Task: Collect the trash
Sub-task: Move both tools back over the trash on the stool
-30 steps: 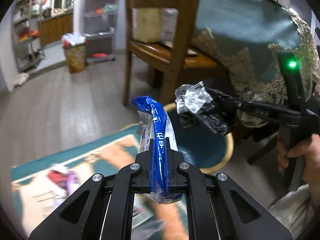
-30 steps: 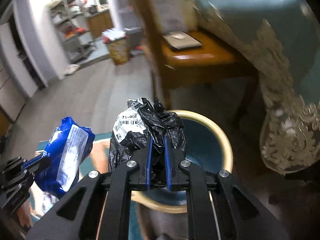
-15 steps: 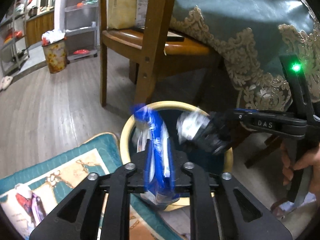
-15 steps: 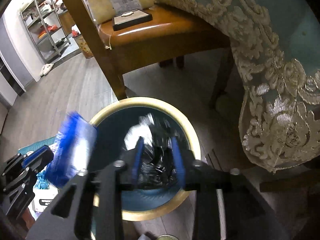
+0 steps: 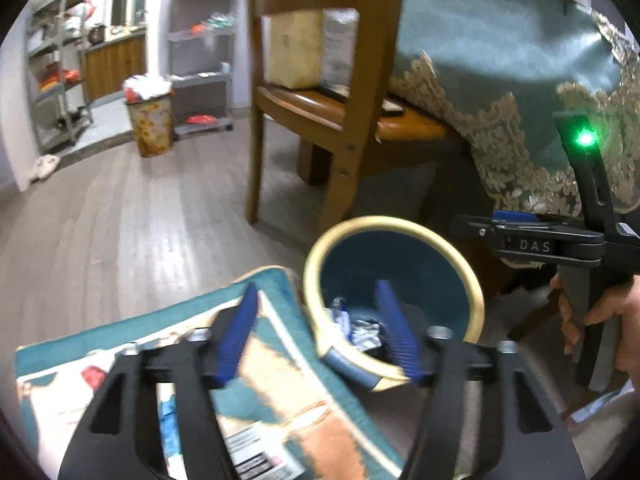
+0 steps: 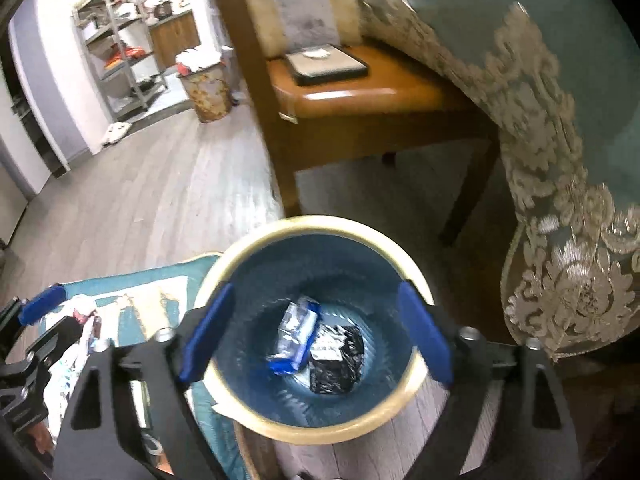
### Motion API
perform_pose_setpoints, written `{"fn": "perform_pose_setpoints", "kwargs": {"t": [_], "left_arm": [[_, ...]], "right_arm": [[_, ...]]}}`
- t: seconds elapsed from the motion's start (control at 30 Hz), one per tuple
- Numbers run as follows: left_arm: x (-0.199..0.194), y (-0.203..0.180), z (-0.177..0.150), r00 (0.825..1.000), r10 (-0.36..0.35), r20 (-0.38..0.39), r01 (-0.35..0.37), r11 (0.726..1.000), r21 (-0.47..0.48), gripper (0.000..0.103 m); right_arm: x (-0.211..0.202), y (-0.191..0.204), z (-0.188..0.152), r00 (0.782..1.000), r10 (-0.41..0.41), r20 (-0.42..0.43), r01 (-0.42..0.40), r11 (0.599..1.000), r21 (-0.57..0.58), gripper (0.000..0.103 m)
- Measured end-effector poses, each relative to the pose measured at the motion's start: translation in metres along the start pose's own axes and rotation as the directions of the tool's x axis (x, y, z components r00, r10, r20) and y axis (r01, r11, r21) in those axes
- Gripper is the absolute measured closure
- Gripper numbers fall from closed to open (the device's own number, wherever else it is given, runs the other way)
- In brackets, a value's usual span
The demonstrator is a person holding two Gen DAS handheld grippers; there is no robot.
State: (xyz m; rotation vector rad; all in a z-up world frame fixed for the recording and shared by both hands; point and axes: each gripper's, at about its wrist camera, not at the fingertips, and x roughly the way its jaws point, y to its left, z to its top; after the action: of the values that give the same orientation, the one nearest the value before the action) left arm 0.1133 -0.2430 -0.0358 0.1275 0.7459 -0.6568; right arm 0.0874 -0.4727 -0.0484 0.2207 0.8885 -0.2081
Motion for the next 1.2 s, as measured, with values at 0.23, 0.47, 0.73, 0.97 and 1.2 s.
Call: {"fn": "perform_pose_setpoints", "kwargs": {"t": [0.23,0.47,0.73,0.97,1.2], "left_arm": [[-0.066,0.042,-0.016,0.994,0.099,0.042,-0.096,0.993,-0.062,0.013],[-0.124,0.094,-0.041,0.975,0.216,0.055,-0.208,0.972,-0.113,0.012],[-0.166,0.165,-0.084,0.936,0.352,0.009,-0.343,0.916,-0.206,0.012],[-0.166,0.213,-0.126,0.904,0.418,-0.092,-0.427,0.869,-0.249,0.012],[-0.138,0.230,-0.156,0.905,0.382,-0.187,-0.420,0.872,-0.252,0.015]], "right_arm": [[-0.015,0.055,0.002,0.997,0.080,0.023,-0.078,0.995,-0.066,0.006],[-0.022,0.128,-0.002,0.985,0.169,0.017,-0.165,0.976,-0.143,0.006],[-0.013,0.210,-0.016,0.975,0.218,-0.035,-0.220,0.947,-0.236,0.006],[0.012,0.266,-0.033,0.972,0.218,-0.085,-0.234,0.934,-0.269,0.006],[0.048,0.306,-0.051,0.971,0.200,-0.132,-0.235,0.896,-0.377,0.006]]}}
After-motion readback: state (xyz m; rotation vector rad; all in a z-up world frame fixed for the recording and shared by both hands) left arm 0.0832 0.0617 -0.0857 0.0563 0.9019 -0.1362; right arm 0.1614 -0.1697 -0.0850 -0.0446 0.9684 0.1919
